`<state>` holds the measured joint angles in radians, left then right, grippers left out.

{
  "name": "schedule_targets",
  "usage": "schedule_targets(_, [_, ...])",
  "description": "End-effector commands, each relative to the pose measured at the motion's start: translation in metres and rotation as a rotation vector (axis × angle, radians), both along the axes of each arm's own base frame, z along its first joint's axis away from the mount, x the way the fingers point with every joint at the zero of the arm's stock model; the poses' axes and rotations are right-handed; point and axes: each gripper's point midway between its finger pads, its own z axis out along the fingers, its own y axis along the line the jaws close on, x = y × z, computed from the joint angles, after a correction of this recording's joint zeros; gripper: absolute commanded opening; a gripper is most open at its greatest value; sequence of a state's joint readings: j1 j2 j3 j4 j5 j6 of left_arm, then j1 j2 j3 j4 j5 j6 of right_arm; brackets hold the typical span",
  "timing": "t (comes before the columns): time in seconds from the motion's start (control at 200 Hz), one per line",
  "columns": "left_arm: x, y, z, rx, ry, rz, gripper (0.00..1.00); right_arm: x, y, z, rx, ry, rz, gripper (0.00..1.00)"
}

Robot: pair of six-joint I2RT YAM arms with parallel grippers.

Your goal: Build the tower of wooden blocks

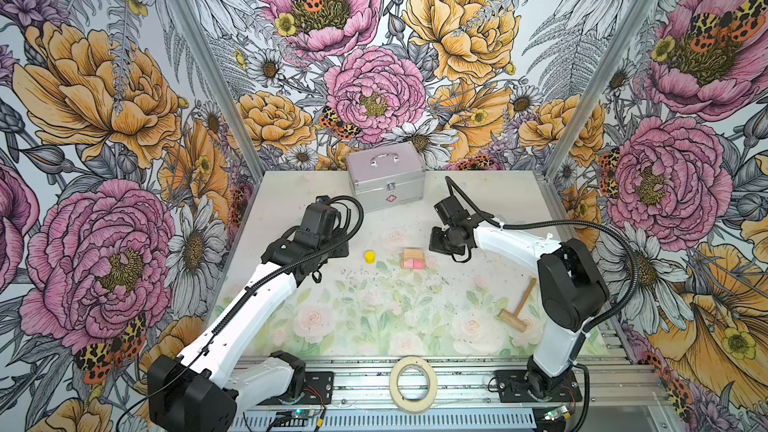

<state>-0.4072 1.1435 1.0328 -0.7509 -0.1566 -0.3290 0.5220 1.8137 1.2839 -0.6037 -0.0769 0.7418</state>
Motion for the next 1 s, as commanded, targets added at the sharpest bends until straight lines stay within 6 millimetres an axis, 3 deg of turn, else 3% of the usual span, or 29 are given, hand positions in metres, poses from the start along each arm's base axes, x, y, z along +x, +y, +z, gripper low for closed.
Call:
schedule_targets(0.0, [0.003,-0.004,0.001,-0.011,-0.009,-0.023,0.48,0.002,0.016,-0.004,0.037,0.003,0.018,0.0])
schedule_targets(0.36, [0.003,-0.005,0.0,-0.013,-0.007,-0.027,0.48,-0.006,0.023,-0.006,0.043,0.016,0.03,0.0])
schedule_targets(0.991, [0.003,-0.01,-0.004,-0.033,0.011,-0.033,0.47,-0.001,0.027,0.001,0.046,-0.006,0.036,0.0])
